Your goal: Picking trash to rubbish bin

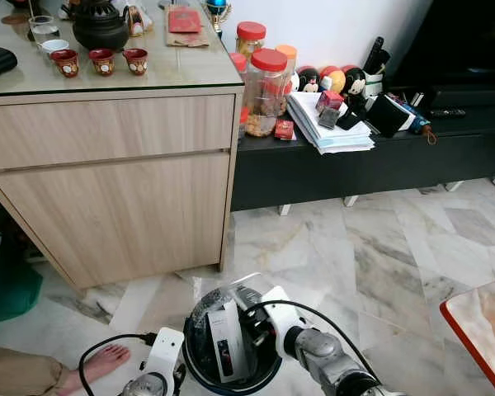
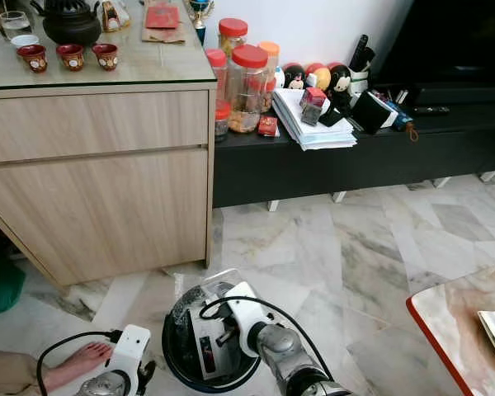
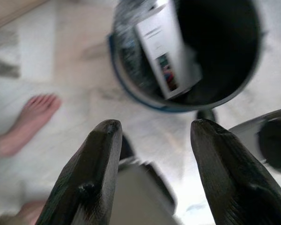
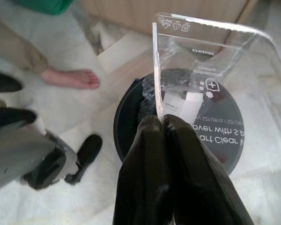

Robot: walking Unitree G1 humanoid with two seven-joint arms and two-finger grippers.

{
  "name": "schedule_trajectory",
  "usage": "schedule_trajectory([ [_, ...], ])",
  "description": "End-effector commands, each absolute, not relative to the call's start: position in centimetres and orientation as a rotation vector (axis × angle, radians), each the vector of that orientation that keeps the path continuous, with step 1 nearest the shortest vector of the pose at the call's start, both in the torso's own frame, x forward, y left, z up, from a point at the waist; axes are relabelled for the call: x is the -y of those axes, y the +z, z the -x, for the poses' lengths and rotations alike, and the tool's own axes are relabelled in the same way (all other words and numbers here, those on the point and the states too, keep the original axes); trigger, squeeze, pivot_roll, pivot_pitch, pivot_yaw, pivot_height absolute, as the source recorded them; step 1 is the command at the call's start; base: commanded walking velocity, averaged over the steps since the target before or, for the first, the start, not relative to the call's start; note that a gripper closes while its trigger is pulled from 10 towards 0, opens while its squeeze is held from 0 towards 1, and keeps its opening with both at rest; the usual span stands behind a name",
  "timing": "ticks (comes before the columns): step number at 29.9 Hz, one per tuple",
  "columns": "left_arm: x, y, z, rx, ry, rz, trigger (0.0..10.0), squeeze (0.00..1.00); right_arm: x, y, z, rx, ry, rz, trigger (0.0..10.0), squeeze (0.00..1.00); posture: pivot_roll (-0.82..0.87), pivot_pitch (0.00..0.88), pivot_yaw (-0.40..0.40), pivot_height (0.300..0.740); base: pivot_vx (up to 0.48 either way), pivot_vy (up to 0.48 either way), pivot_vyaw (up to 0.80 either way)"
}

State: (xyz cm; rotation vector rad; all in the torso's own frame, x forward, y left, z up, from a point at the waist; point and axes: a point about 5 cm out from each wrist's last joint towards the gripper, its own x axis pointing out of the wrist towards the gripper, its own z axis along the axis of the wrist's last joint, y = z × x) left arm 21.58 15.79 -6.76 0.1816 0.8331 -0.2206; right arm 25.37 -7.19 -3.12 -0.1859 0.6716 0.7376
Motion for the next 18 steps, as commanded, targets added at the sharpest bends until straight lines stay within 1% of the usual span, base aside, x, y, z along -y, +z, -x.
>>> schedule_trajectory([
  [1, -14.8, -6.4, -22.1, -0.804, -0.26, -0.15, 10.0, 0.0, 6.9, -2.8, -25.8, -0.657, 0.754, 0.214, 10.0, 0.0, 0.11, 0.136, -0.155, 0.74, 0.0, 0.0, 0.0],
  [6, -13.5, -6.1, -22.5, -0.787, -0.339, -0.152, 10.0, 0.0, 5.9, -2.2, -26.3, -0.635, 0.739, 0.236, 10.0, 0.0, 0.12, 0.135, -0.165, 0.74, 0.0, 0.0, 0.0],
  [13, -13.4, -6.2, -22.2, -0.79, -0.361, -0.131, 10.0, 0.0, 5.1, -1.9, -26.5, -0.614, 0.73, 0.244, 10.0, 0.0, 0.13, 0.14, -0.168, 0.74, 0.0, 0.0, 0.0],
  [18, -13.2, -6.4, -21.9, -0.793, -0.382, -0.118, 10.0, 0.0, 4.9, -1.5, -27.0, -0.598, 0.688, 0.25, 10.0, 0.0, 0.13, 0.145, -0.173, 0.74, 0.0, 0.0, 0.0],
])
